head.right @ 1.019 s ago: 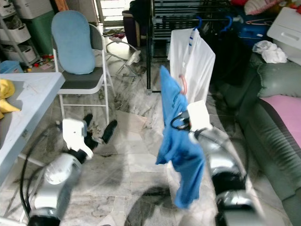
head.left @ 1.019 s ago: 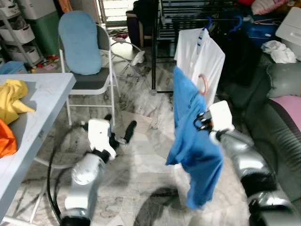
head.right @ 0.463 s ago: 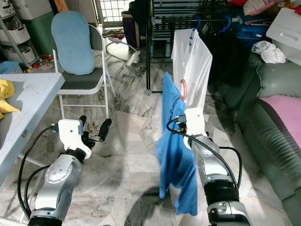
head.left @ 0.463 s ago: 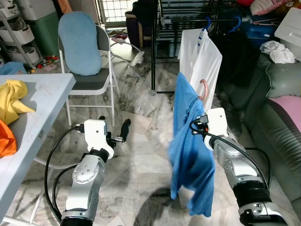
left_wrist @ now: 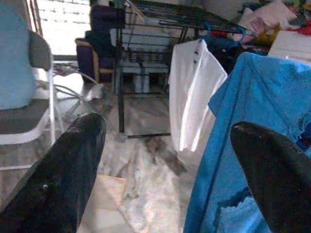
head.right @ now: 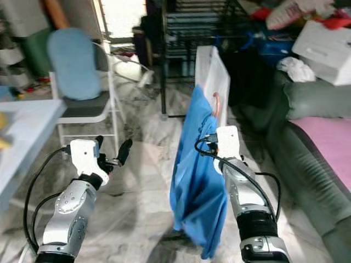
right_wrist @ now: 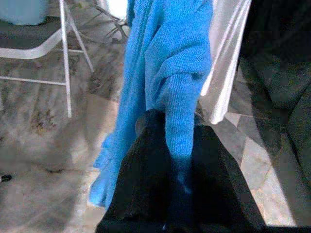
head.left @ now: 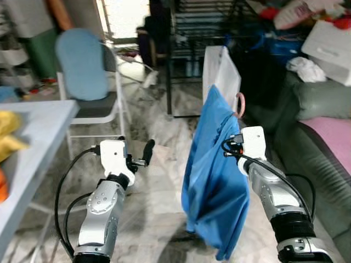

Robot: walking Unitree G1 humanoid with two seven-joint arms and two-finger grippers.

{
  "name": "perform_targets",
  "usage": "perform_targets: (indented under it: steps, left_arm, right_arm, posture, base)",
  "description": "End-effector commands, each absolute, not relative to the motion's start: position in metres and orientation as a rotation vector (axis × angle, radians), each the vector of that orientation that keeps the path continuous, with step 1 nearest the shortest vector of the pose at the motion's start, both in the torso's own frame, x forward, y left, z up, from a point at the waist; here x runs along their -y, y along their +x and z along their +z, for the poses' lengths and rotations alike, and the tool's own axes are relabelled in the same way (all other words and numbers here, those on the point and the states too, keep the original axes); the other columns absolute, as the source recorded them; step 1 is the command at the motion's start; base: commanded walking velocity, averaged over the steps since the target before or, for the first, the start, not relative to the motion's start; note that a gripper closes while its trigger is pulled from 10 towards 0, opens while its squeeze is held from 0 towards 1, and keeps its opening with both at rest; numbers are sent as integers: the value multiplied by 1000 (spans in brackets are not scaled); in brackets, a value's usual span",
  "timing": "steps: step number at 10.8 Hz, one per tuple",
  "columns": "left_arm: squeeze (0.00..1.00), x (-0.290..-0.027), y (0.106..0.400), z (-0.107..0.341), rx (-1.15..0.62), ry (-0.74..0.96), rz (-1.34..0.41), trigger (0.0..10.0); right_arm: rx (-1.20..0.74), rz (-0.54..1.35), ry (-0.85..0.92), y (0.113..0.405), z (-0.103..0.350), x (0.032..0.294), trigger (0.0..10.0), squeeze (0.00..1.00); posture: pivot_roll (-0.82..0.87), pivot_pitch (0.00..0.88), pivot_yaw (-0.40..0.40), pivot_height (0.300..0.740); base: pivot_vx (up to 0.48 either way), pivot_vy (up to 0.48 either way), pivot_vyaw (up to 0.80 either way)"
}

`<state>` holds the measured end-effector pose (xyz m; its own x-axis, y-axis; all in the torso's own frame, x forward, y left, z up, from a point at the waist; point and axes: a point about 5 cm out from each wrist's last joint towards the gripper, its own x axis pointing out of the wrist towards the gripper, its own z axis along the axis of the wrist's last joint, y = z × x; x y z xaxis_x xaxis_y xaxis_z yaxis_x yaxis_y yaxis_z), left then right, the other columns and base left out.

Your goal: Hang hanger

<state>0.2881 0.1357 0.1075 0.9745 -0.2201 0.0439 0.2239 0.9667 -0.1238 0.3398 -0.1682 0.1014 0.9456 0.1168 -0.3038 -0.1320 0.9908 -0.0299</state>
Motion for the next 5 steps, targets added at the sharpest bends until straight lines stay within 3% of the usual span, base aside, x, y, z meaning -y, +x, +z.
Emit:
perform_targets:
  steps: [1, 5]
  left_arm:
    - [0, -136, 290, 112, 40, -129, -227, 10000]
    - [0, -135, 291, 112, 40, -129, -223, 10000]
  right_arm:
    - [-261, 124, -41, 346, 115, 167, 10000, 0]
    - [-252, 148, -57, 346, 118, 165, 10000, 0]
  posture:
    - [-39, 0, 33, 740]
    - [-41, 0, 34, 740]
  base:
    - [458, 0, 0]
    - [458, 0, 0]
